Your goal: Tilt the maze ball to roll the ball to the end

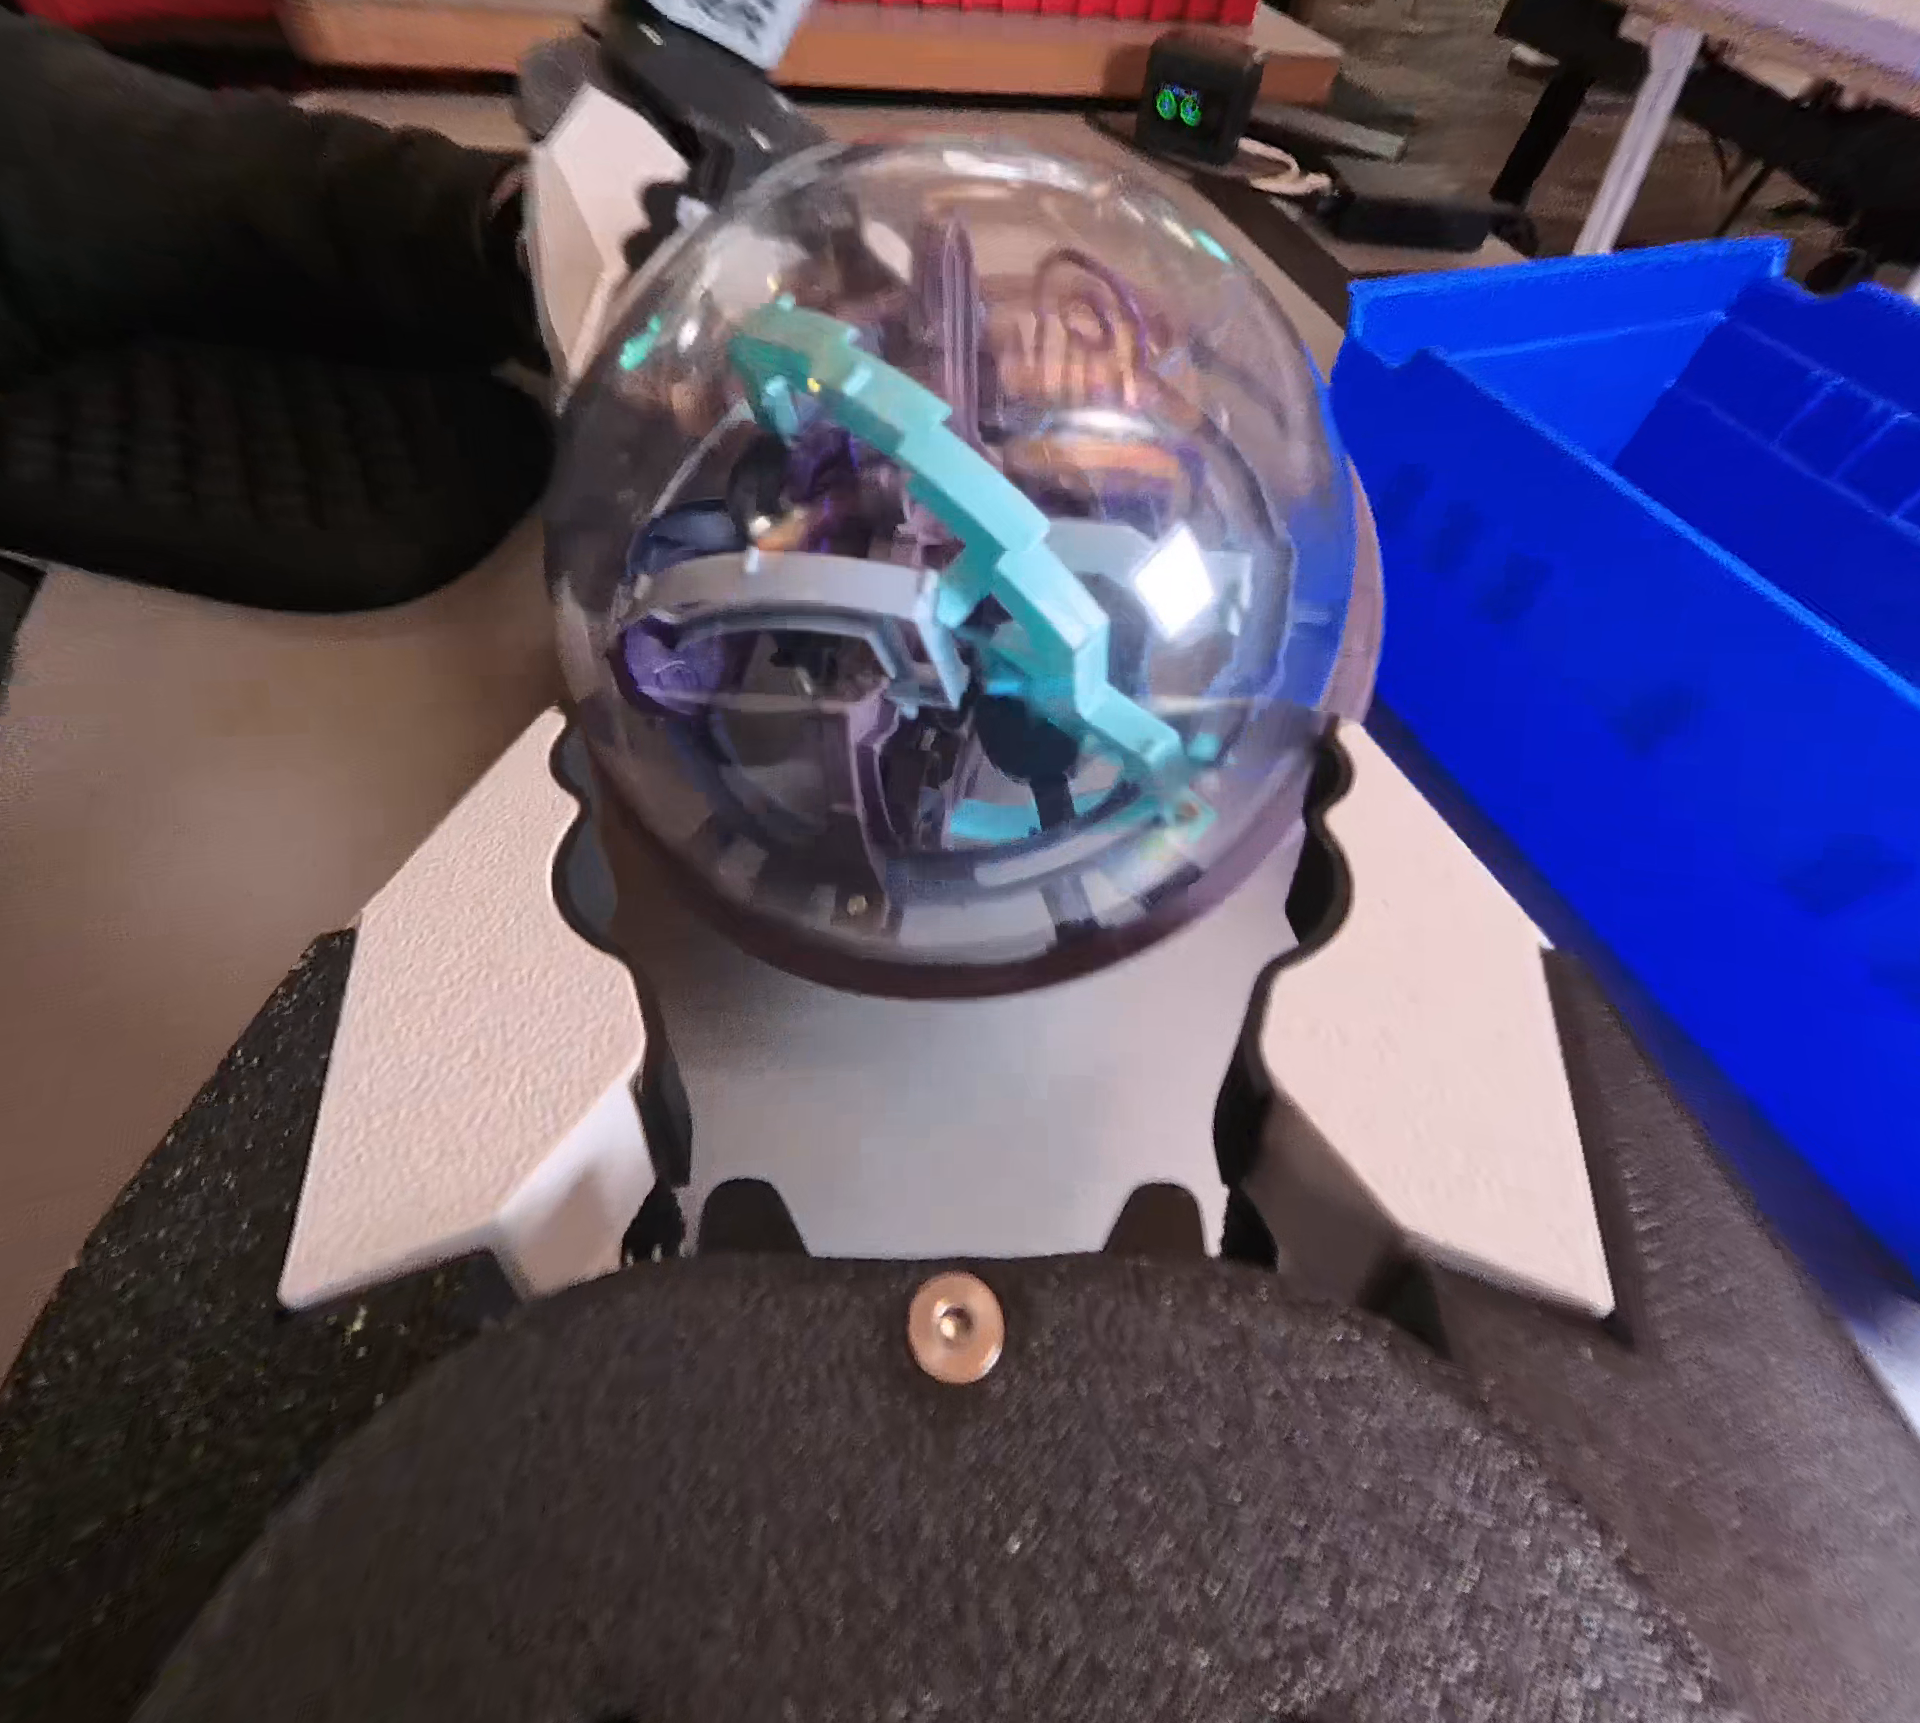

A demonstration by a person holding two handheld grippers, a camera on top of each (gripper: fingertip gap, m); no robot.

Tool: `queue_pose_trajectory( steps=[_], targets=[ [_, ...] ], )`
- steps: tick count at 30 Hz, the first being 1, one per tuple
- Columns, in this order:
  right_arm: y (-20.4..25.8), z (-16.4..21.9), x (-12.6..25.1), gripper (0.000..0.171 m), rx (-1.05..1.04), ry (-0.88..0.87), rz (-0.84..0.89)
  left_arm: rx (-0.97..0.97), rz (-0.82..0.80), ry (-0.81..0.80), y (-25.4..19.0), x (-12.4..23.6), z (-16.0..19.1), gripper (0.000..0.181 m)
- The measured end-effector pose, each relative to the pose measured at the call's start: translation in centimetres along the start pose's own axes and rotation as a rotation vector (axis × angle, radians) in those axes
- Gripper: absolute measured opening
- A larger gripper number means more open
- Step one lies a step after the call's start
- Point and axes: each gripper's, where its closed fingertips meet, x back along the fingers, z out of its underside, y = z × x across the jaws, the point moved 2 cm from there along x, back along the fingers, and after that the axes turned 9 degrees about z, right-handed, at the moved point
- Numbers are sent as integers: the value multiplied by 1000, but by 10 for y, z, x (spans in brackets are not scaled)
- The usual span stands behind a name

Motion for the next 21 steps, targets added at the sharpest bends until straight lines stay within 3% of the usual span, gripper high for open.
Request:
queue_pose_trajectory(
  steps=[5,10,13,21],
  targets=[
    [10,-11,3,133,-14,-25,-55,101,79,67,-8,-1,15,127],
    [11,-13,6,131,-89,-16,-95,-231,-49,18,-9,8,-9,138],
    [12,-15,4,130,-151,-9,-129,-334,-50,31,-19,0,-12,138],
    [14,-22,2,129,-272,18,-148,-204,14,35,-21,-2,-5,137]
  ],
)
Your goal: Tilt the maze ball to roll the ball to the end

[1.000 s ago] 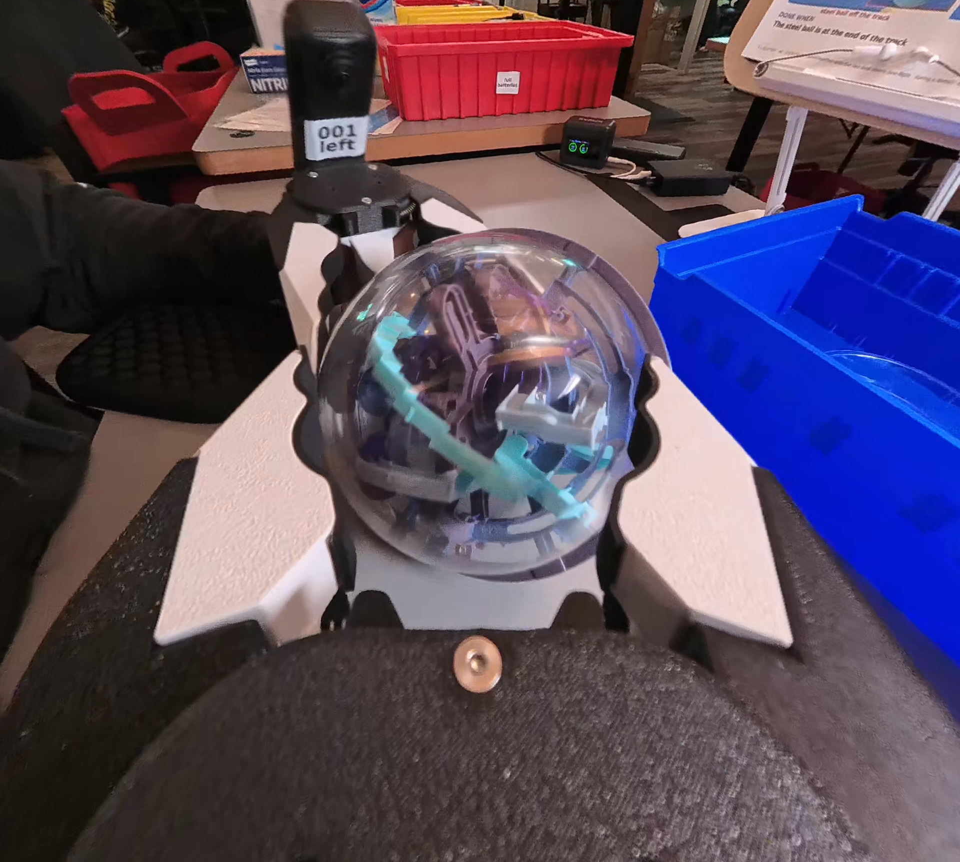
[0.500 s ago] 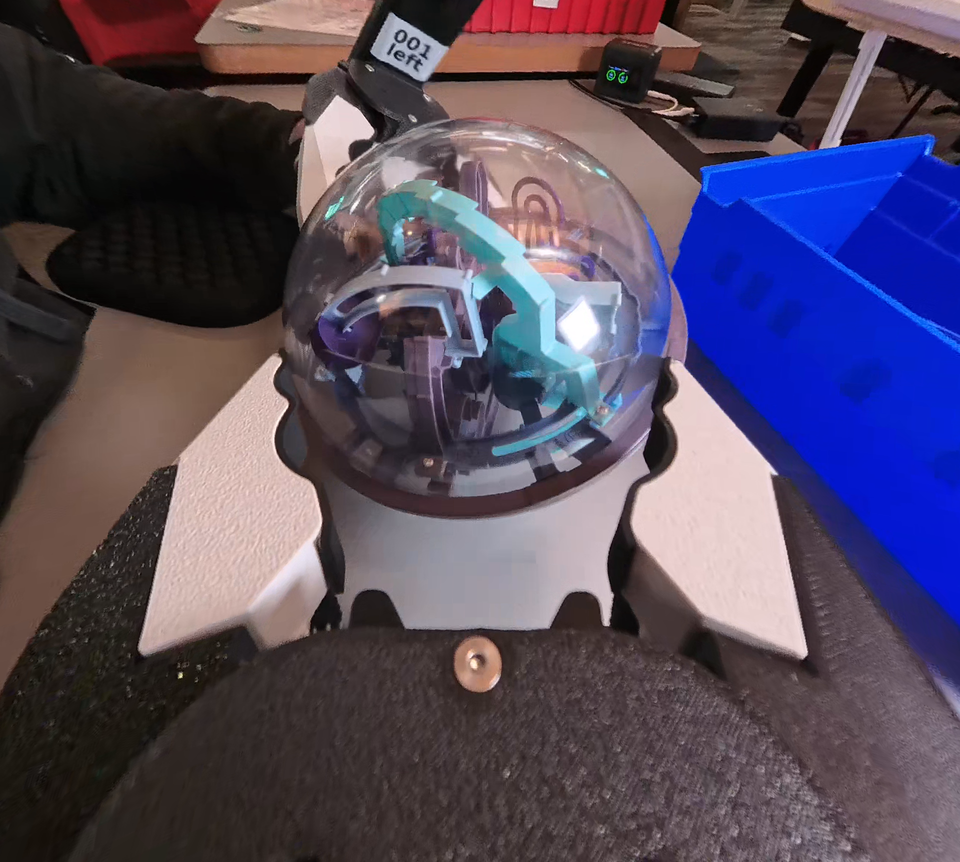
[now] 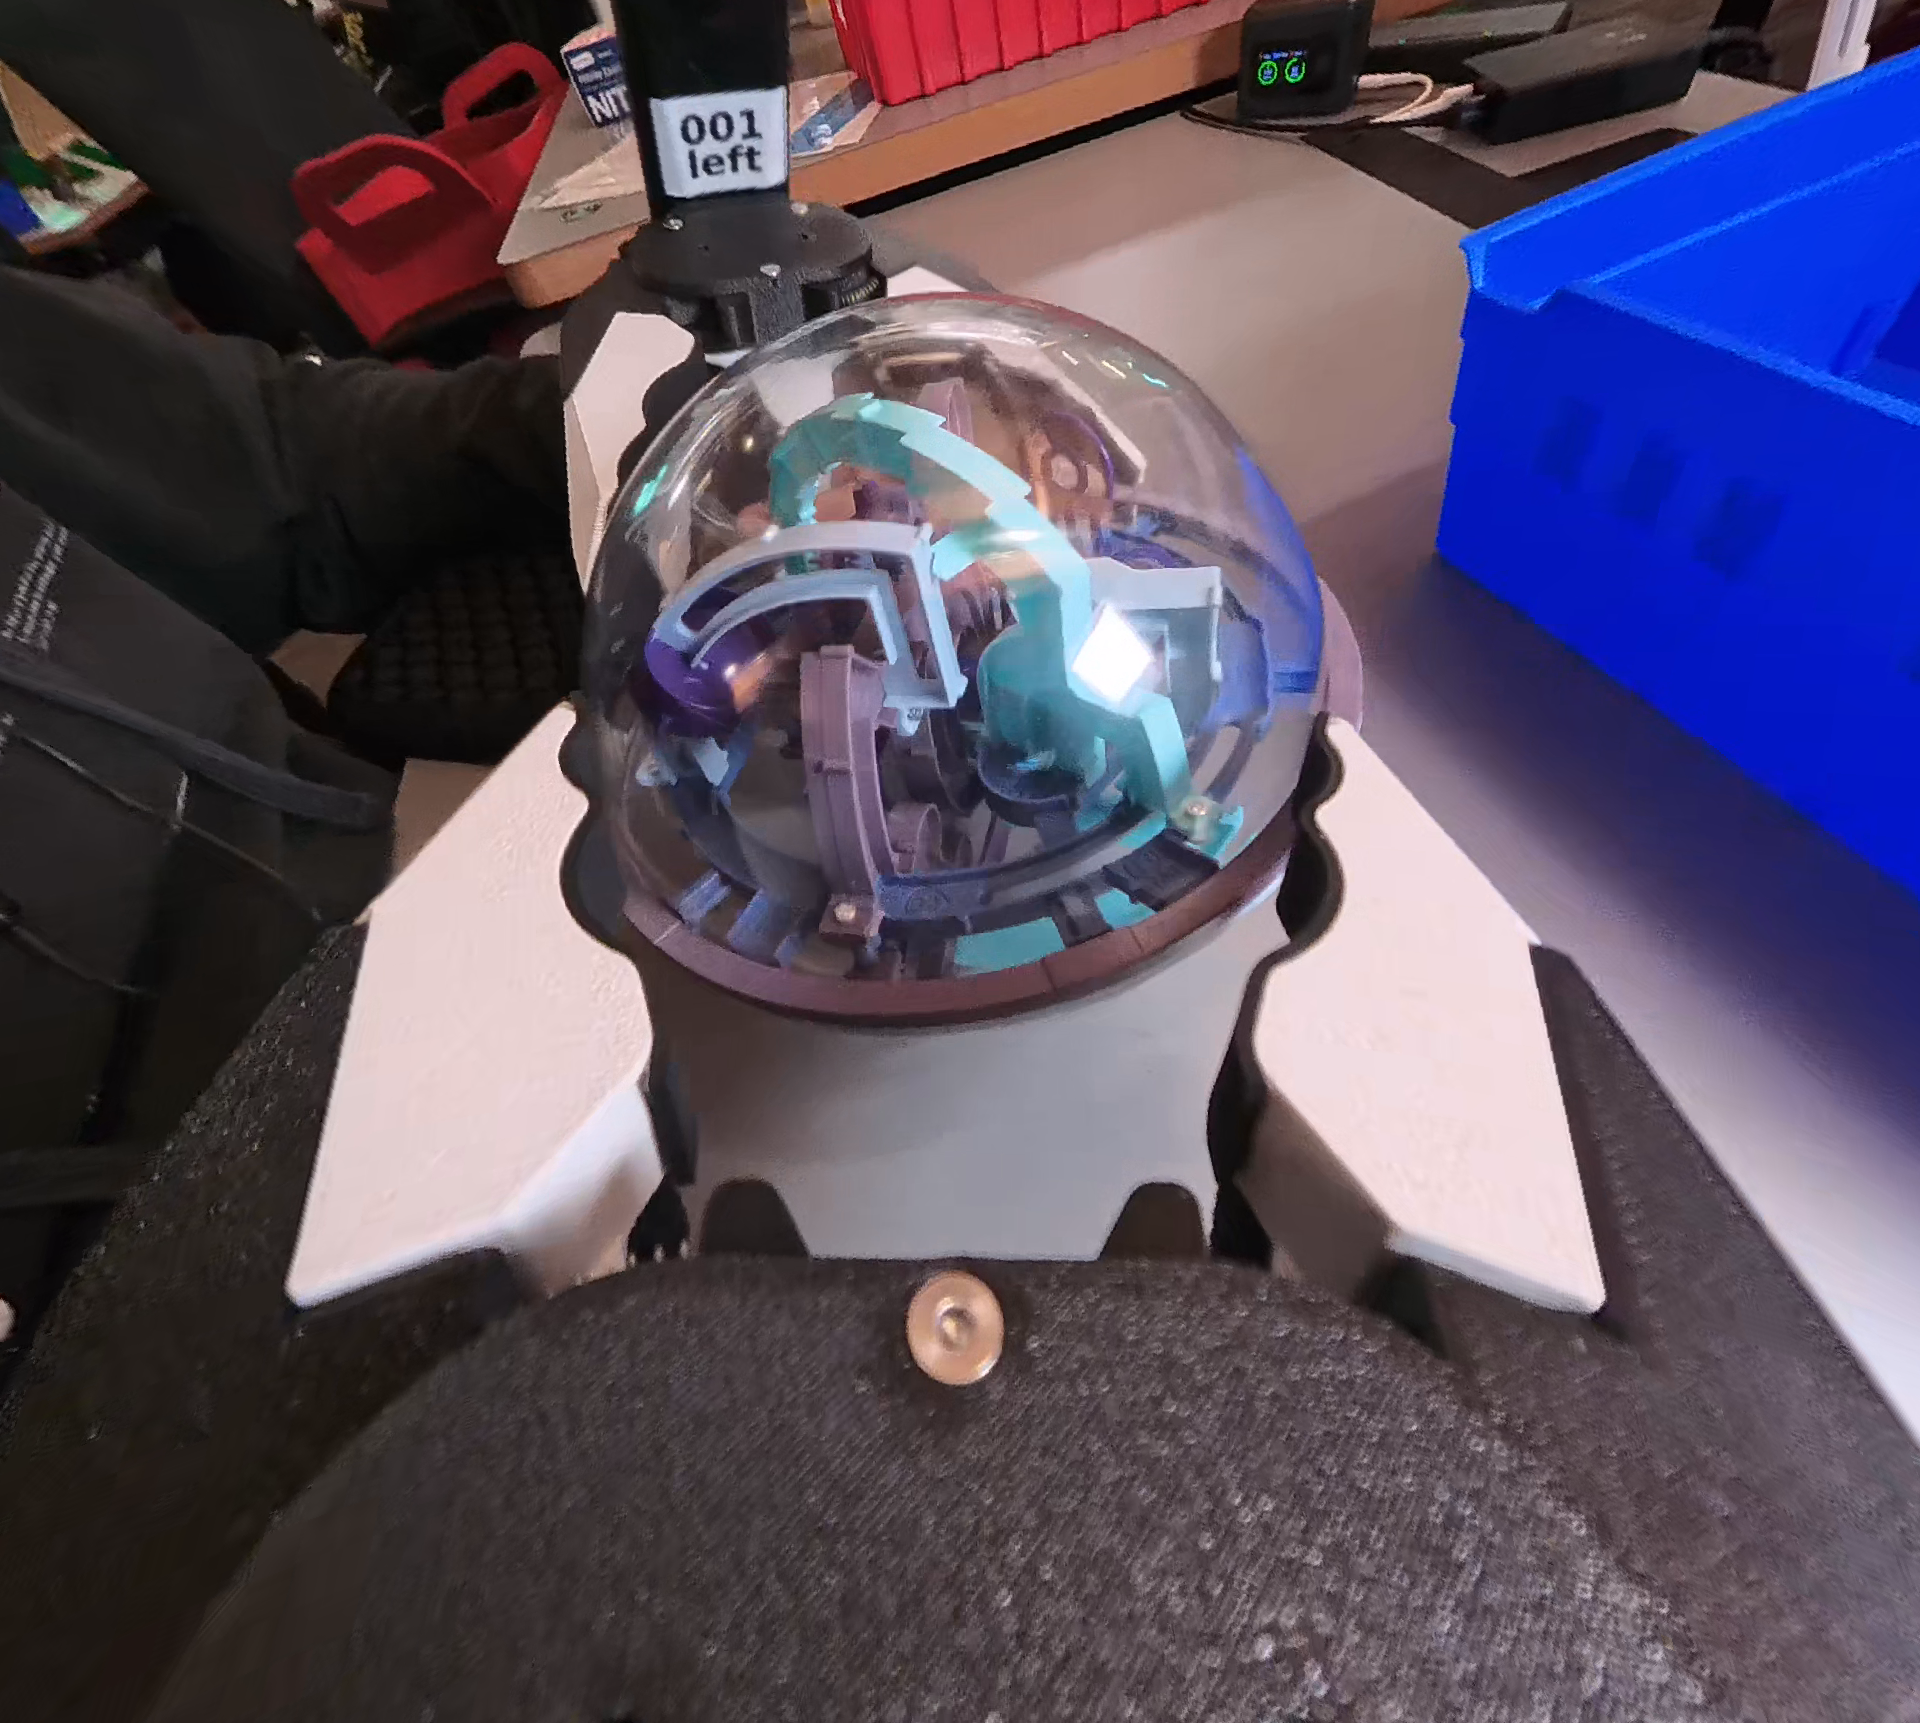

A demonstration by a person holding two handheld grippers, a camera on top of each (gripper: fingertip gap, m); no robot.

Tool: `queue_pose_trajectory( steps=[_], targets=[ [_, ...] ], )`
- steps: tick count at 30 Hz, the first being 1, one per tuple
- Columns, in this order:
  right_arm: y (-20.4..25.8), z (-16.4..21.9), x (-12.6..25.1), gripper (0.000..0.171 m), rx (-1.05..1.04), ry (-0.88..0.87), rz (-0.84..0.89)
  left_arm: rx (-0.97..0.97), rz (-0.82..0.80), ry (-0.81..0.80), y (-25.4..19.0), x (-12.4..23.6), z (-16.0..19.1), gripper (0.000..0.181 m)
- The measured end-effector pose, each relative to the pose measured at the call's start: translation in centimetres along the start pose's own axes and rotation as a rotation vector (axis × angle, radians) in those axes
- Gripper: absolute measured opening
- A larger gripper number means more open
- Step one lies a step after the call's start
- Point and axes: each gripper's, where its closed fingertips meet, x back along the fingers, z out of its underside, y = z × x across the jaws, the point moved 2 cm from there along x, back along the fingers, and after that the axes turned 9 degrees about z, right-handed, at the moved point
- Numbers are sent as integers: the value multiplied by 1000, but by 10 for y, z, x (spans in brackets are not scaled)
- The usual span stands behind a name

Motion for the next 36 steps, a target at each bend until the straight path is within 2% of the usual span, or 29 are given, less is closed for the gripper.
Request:
queue_pose_trajectory(
  steps=[10,17,21,29,36],
  targets=[
    [3,-5,7,126,-40,-30,-1,124,70,7,-4,-1,9,135],
    [6,10,23,131,153,-25,-7,212,43,-29,1,-2,6,132],
    [1,18,14,132,233,13,73,231,6,-35,2,-2,3,129],
    [-4,32,3,131,145,29,16,165,-105,-71,2,7,-13,123],
    [0,47,-9,130,189,78,4,-28,-163,-54,-8,9,-22,119]
  ],
)
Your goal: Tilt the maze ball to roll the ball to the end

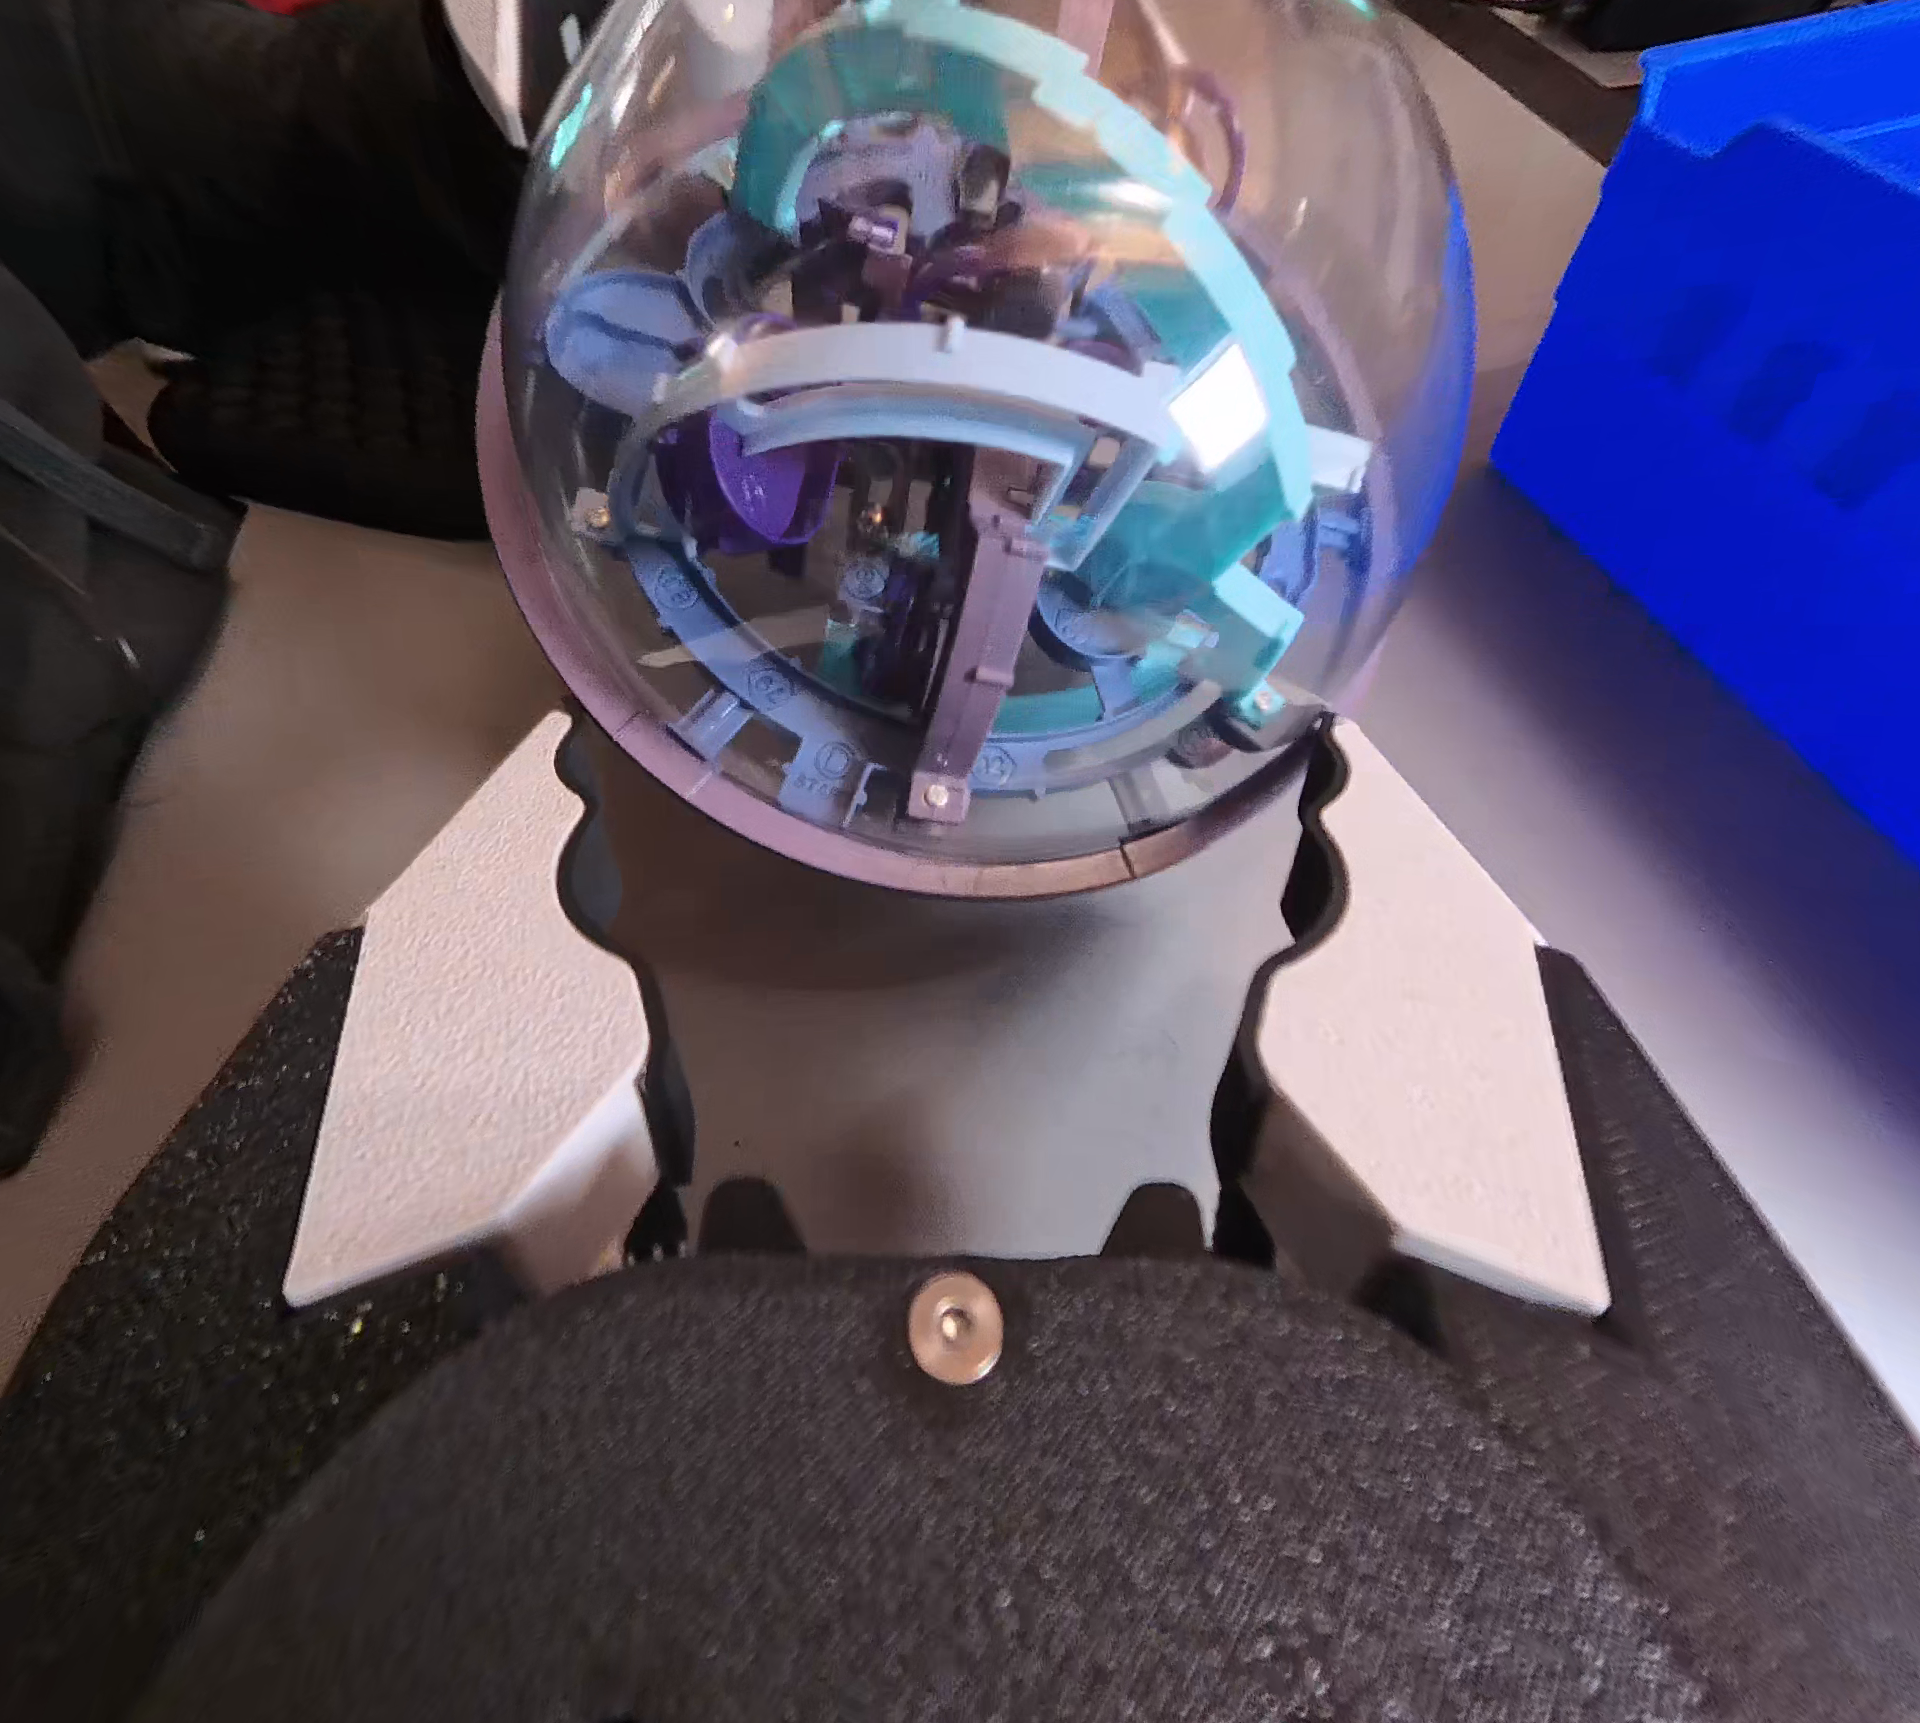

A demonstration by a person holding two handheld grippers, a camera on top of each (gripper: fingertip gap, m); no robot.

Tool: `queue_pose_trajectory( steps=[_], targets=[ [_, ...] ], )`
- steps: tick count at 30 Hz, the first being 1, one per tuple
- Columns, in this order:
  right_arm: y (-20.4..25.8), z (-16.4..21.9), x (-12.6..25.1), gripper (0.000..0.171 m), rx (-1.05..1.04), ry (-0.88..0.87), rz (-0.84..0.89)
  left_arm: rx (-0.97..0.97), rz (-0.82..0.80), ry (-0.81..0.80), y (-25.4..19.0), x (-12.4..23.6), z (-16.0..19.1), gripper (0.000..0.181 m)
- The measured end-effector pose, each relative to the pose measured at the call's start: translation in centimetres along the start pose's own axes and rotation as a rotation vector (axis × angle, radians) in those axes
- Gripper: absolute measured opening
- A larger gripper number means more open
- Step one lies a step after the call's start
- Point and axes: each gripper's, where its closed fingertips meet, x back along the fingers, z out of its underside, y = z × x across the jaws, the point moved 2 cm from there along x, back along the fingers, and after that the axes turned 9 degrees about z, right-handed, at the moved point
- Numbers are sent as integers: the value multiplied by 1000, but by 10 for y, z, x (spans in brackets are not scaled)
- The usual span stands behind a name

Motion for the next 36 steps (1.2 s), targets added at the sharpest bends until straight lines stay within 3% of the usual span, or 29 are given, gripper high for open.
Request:
queue_pose_trajectory(
  steps=[6,13,21,23,31,36],
  targets=[
    [2,6,-4,130,28,24,10,-133,-30,25,-8,-3,-3,118],
    [-1,5,-1,128,13,43,23,-91,-41,4,-4,-1,-6,114],
    [-8,-12,-1,136,245,13,222,62,-65,-57,13,-2,-11,110],
    [-12,-16,-2,132,194,-24,208,49,-50,-52,12,-1,-10,111],
    [-18,-16,5,126,-217,-58,-20,-101,86,35,7,-5,17,141],
    [-17,-14,7,125,-361,-31,-80,-162,33,68,12,-13,24,138]
  ],
)
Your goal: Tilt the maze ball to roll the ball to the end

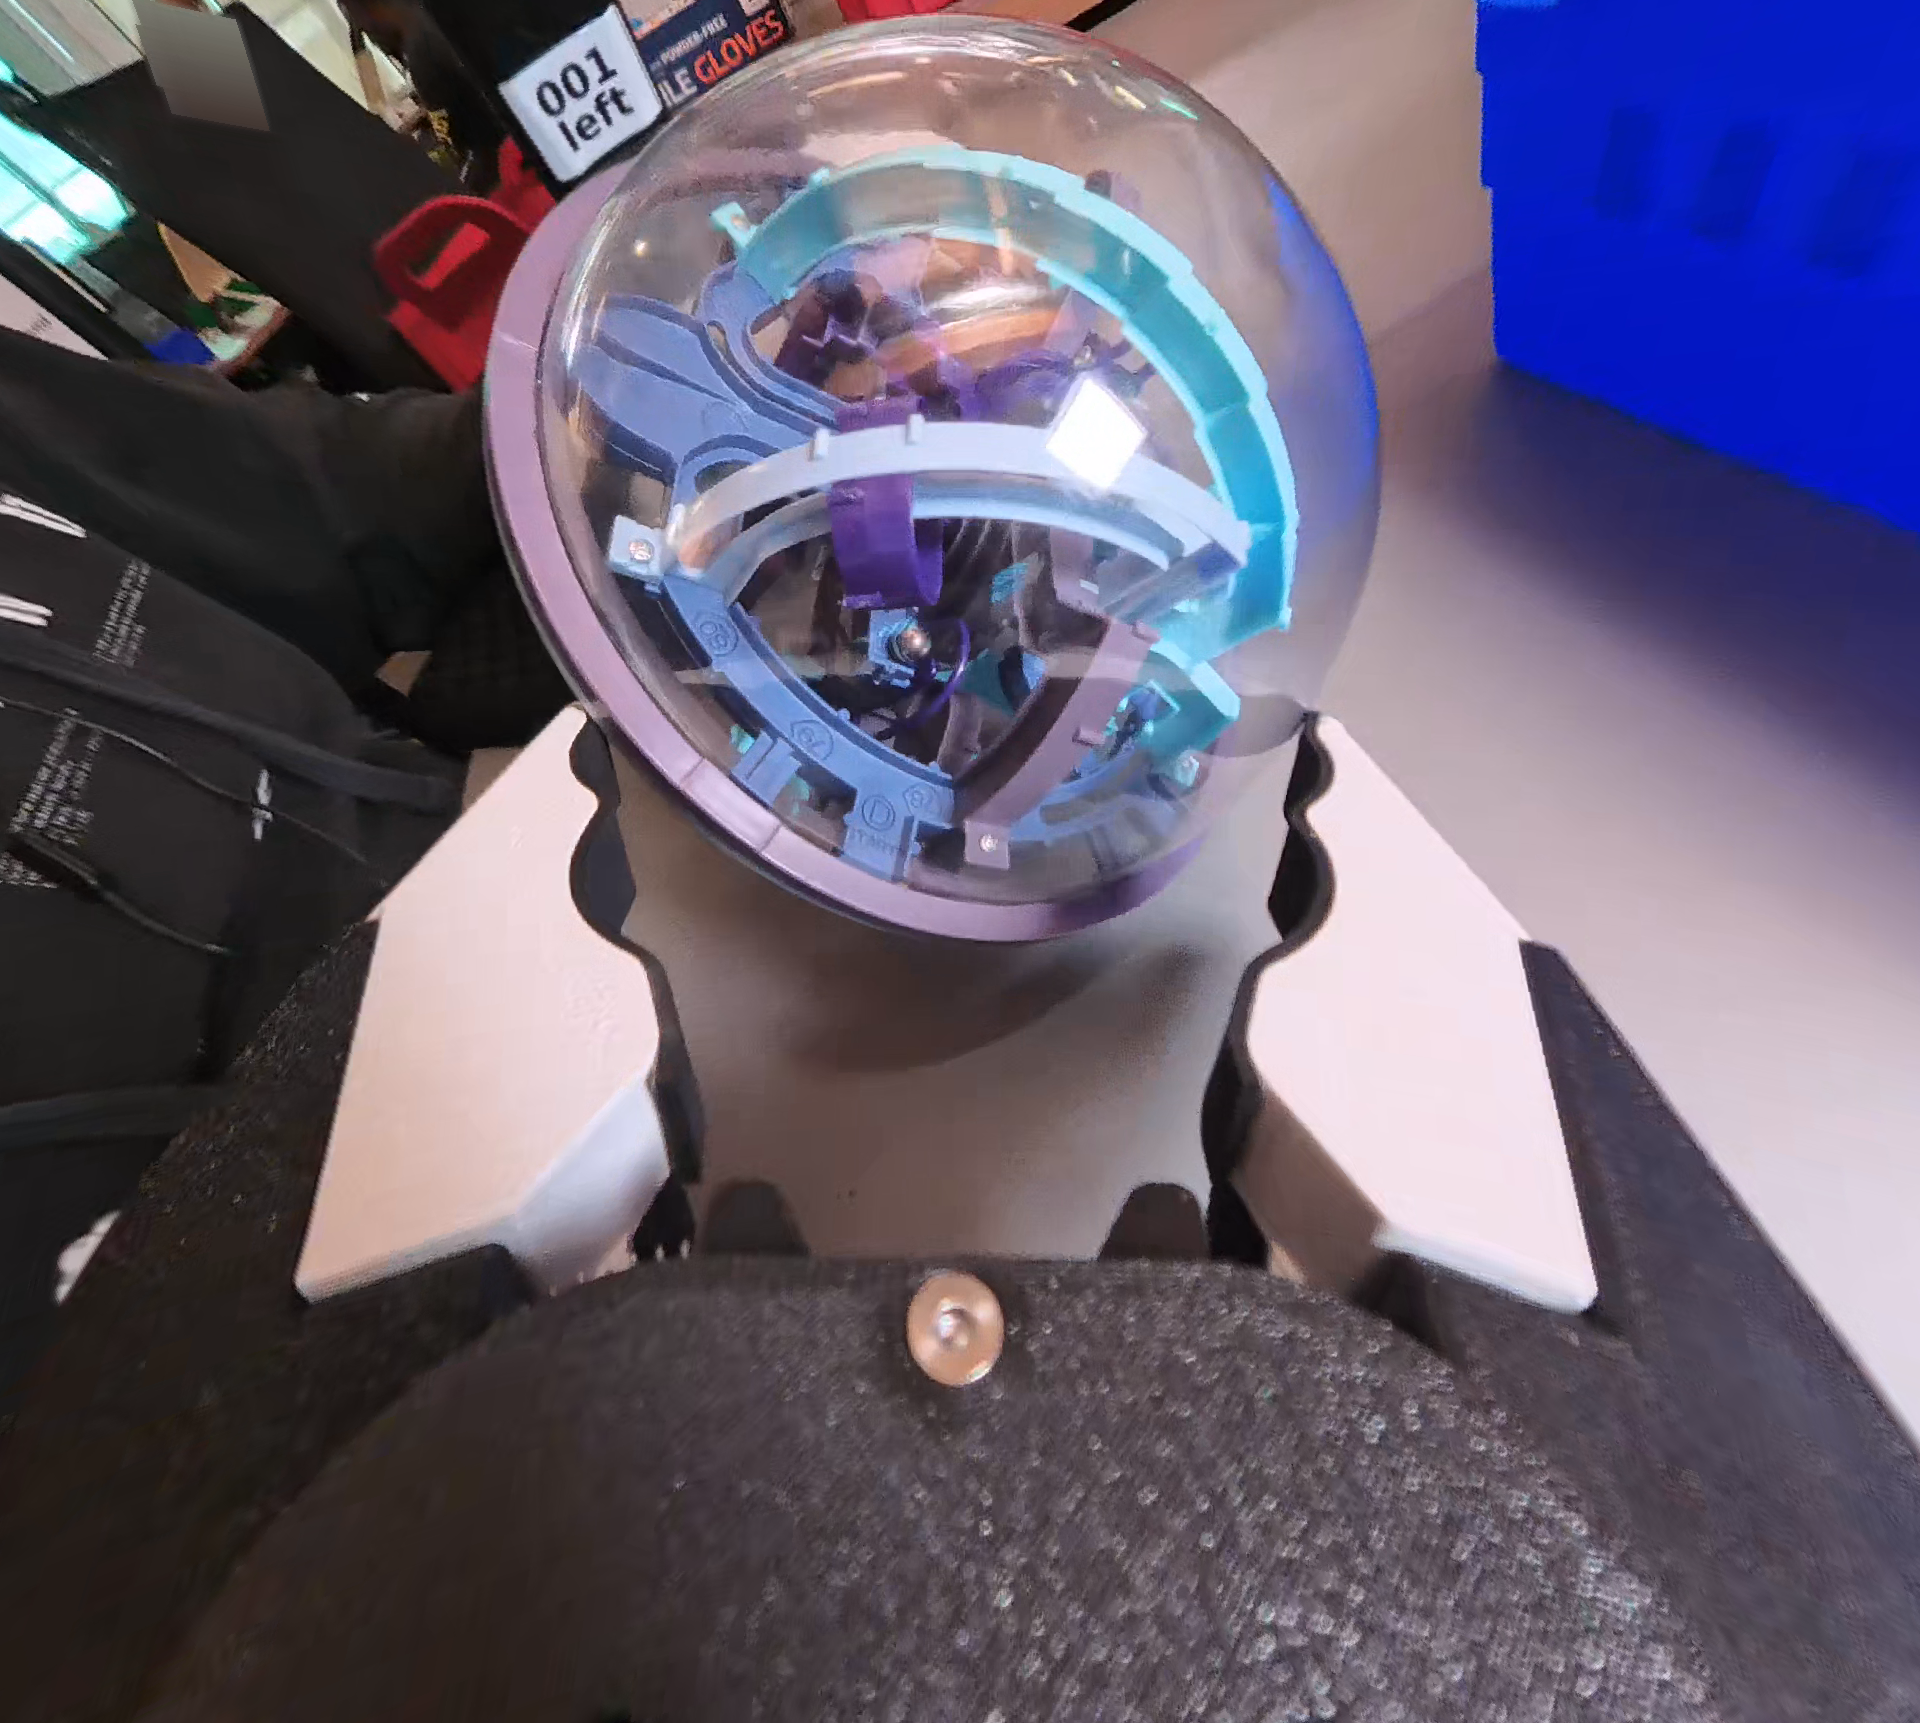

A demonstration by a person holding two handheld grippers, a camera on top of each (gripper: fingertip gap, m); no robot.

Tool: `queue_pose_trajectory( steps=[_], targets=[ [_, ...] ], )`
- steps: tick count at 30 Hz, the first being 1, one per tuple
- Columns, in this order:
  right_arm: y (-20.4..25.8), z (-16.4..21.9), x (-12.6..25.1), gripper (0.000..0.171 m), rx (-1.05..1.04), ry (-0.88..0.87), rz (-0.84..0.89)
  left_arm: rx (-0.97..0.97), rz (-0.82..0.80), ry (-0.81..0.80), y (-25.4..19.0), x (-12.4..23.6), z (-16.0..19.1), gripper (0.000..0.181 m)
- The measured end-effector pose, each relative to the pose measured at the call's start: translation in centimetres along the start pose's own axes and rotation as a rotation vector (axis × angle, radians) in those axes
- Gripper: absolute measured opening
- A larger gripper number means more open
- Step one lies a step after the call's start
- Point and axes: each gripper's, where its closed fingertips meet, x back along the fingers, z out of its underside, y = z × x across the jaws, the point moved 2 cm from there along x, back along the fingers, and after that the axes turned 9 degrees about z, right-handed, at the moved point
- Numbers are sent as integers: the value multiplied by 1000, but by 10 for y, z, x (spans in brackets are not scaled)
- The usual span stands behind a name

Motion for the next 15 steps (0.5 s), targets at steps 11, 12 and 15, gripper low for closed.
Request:
queue_pose_trajectory(
  steps=[11,12,15],
  targets=[
    [5,-12,2,129,341,-83,201,149,17,-78,11,7,-1,134],
    [5,-10,-1,129,382,-72,233,148,18,-79,11,7,-1,134],
    [3,-7,-6,126,480,-62,310,119,28,-82,10,10,-1,133]
  ],
)
